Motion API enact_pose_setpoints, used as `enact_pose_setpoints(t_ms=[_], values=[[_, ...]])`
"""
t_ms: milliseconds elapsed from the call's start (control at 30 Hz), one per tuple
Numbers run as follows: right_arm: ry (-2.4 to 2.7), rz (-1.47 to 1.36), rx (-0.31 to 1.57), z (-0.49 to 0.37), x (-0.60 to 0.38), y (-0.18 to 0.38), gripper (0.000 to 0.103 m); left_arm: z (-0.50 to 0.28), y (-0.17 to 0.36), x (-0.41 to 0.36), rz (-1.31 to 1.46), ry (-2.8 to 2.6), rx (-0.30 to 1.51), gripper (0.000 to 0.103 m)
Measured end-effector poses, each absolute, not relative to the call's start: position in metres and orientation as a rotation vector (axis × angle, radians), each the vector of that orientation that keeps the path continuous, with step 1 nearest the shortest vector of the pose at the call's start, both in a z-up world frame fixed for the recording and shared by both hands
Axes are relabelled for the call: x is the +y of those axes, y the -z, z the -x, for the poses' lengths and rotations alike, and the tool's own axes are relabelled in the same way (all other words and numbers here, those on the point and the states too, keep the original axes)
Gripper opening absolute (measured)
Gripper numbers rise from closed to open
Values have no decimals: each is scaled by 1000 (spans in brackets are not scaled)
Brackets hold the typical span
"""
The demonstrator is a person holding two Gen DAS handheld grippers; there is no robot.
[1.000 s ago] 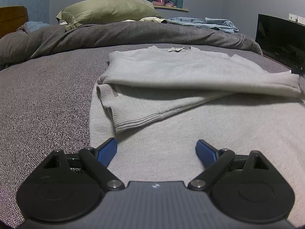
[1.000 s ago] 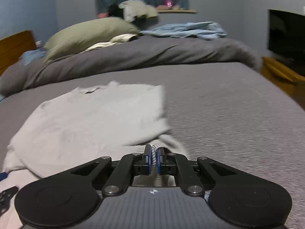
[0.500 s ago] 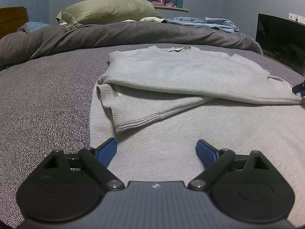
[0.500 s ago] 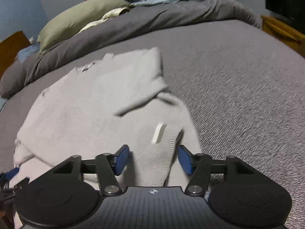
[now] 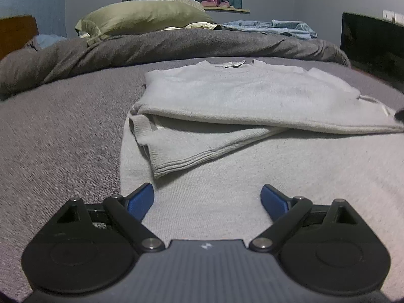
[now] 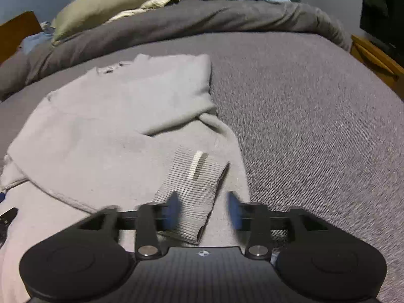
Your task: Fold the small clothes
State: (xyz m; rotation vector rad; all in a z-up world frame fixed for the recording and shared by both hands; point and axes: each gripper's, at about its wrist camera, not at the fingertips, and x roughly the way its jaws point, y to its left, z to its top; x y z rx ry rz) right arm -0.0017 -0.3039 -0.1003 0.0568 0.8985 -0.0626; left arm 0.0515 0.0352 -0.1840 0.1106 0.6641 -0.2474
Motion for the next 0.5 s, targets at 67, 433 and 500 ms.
enact_pose_setpoints(t_ms=[67, 433, 500], values=[[28, -64, 873, 8, -307, 90, 60, -47, 177, 31, -148, 222, 659, 94], [-139, -23, 907, 61, -340, 65, 76, -5, 118, 65, -58, 247, 798, 94], [-151, -29, 927, 74, -346, 68, 78, 3, 112, 70, -34, 270, 872, 94]])
